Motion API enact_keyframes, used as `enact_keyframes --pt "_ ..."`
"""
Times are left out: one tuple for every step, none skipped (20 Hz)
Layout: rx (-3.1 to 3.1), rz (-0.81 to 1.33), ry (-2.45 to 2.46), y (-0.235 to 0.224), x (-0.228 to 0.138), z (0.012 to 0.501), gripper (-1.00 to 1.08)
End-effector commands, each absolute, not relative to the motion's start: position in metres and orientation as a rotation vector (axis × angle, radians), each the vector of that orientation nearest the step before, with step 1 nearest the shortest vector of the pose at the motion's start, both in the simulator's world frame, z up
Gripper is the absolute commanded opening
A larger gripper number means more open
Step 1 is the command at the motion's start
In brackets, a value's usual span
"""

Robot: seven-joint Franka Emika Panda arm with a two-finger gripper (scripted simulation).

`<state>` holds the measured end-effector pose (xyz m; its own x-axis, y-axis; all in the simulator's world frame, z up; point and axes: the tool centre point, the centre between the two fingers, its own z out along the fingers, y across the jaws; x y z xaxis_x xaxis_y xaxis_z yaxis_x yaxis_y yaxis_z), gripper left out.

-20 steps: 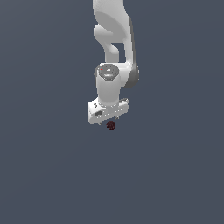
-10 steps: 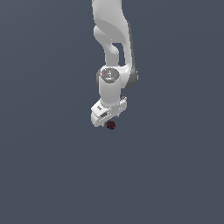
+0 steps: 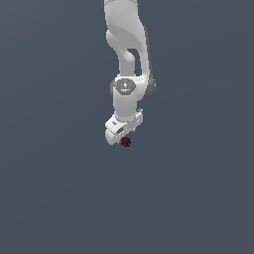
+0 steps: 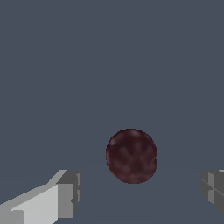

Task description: Pick up the object and move it to a goal position.

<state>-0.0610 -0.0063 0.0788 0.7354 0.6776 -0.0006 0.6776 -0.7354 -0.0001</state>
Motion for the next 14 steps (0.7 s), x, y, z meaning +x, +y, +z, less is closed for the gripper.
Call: enact_keyframes --pt "2.926 -0.001 1.143 -0.006 -0.061 0.079 1.00" --pt "2.926 -0.001 1.143 -0.006 -0.061 0.078 1.00" --pt "2.926 -0.001 1.143 -0.006 -0.061 0.077 1.00" --pt "2.926 -0.001 1.143 -0.006 -0.061 0.076 1.00" --pt "2.926 -0.001 1.144 -0.006 -0.061 0.074 1.00" --pt "2.926 -0.001 1.144 -0.006 -0.061 0.071 1.00" --pt "2.925 -0.001 1.145 -0.006 -0.061 0.067 1.00" --pt "2.925 -0.001 1.145 -0.006 -0.062 0.063 1.00" --pt "2.925 -0.001 1.146 -0.006 -0.062 0.058 1.00" --pt "2.925 0.000 1.147 -0.006 -0.062 0.052 1.00" --pt "2.925 0.000 1.147 -0.006 -0.062 0.047 1.00" --pt "2.924 0.000 1.149 -0.006 -0.062 0.043 1.00" --pt "2.924 0.000 1.149 -0.006 -0.062 0.039 1.00" --pt "2.924 0.000 1.150 -0.006 -0.062 0.035 1.00"
